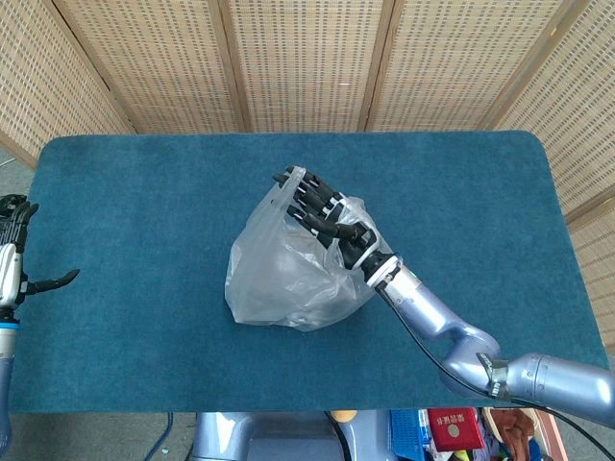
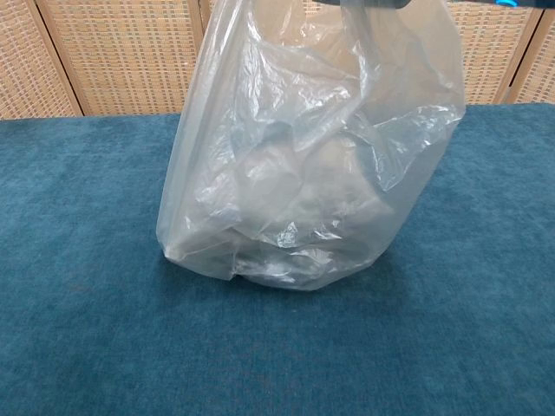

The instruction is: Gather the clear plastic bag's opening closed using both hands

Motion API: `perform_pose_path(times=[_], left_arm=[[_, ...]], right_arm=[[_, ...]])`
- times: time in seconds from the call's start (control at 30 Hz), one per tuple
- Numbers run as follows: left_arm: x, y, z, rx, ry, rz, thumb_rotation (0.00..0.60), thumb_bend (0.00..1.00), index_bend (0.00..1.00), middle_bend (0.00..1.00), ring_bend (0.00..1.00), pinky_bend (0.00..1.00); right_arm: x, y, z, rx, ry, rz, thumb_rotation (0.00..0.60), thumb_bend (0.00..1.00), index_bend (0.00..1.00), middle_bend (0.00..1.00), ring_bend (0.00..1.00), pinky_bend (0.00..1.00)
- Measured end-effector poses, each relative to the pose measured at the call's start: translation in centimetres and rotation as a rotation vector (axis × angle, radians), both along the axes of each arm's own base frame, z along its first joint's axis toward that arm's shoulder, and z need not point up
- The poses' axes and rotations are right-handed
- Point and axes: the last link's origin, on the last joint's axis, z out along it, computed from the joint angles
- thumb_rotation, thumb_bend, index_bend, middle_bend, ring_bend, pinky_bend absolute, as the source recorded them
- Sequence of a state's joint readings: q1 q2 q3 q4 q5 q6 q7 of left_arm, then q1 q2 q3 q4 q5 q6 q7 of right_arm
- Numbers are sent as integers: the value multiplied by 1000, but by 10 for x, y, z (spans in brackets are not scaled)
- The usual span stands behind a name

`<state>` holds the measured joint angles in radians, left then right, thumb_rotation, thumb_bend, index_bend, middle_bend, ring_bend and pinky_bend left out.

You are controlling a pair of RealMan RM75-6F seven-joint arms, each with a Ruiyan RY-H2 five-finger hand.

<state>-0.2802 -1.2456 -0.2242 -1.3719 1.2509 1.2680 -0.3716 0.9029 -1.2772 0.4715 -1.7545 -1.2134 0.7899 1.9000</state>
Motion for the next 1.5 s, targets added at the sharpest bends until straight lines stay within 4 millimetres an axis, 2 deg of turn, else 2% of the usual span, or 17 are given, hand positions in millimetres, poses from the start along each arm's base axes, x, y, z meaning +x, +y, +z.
perform_pose_path(times=[0.17,0.27,0.53,0.6,0.63,0.73,0.8,0.93,1.07,1.13,1.3,1.5], left_arm=[[0,1,-1,-3,-1,0,600,141,0,0,0,33],[0,1,-1,-3,-2,0,600,142,0,0,0,33],[-1,1,-1,-3,-6,4,600,143,0,0,0,33],[-1,1,-1,-3,-7,4,600,143,0,0,0,33],[-1,1,-1,-3,-7,4,600,144,0,0,0,33],[-1,2,-1,-4,-9,5,600,144,0,0,0,33],[-2,2,-1,-4,-9,6,600,144,0,0,0,33],[-3,2,-1,-6,-13,9,600,142,0,0,0,34],[-4,2,-1,-7,-19,13,600,144,0,0,0,34],[-4,3,-2,-8,-20,15,600,143,0,0,0,33],[-3,3,-3,-13,-24,14,600,146,0,0,0,34],[-4,3,-3,-16,-26,16,600,145,0,0,0,34]], right_arm=[[4,0,11,-8,-21,10,600,24,115,137,15,83],[6,0,16,2,-17,20,600,1,146,213,100,118],[16,0,25,77,46,55,600,15,345,505,377,469],[19,-1,27,85,72,74,600,38,399,592,487,576],[21,-2,29,85,89,87,600,63,418,616,525,608],[25,-5,32,75,141,110,600,233,503,694,649,747],[27,-9,34,62,170,118,600,439,580,741,713,845],[29,-16,37,19,253,137,600,776,743,823,791,953],[29,-22,41,-18,340,146,600,960,816,871,841,999],[29,-25,45,-28,372,143,600,994,826,881,859,1000],[31,-29,56,-59,442,145,600,1000,836,895,887,1000],[38,-33,80,-90,500,148,600,1000,836,895,888,1000]])
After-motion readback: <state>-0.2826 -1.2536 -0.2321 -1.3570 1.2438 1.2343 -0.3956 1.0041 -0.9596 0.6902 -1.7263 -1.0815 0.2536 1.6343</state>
